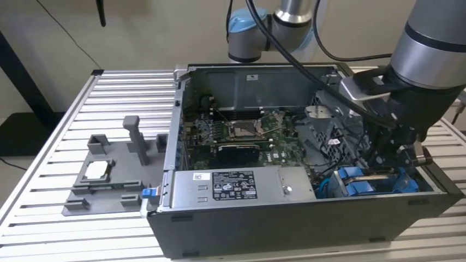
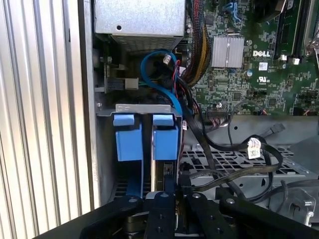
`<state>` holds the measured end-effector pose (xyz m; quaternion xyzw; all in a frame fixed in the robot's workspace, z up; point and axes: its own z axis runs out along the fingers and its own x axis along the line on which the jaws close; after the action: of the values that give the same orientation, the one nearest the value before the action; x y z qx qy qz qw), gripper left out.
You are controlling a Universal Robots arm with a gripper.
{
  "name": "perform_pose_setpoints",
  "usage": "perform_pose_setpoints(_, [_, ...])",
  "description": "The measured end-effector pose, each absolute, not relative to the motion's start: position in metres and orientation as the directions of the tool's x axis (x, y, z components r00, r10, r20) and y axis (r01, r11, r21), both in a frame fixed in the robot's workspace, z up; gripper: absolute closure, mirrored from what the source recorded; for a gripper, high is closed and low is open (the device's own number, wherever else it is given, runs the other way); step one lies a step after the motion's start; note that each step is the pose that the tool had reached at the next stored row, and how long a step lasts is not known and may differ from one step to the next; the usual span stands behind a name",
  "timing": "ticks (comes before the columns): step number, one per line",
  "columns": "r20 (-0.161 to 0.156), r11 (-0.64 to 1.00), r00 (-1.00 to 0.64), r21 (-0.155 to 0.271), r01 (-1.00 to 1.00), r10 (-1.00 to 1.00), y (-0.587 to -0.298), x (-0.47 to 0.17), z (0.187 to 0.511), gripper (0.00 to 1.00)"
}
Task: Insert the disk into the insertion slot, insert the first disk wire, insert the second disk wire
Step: 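Insert the second disk wire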
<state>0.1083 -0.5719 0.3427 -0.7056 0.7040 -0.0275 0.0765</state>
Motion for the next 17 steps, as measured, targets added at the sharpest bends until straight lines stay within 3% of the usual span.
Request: perform_pose_setpoints(17, [-0.067, 0.015, -0.005, -0.146, -0.989, -0.998, -0.5726, 0.1082, 0.3329, 0.83])
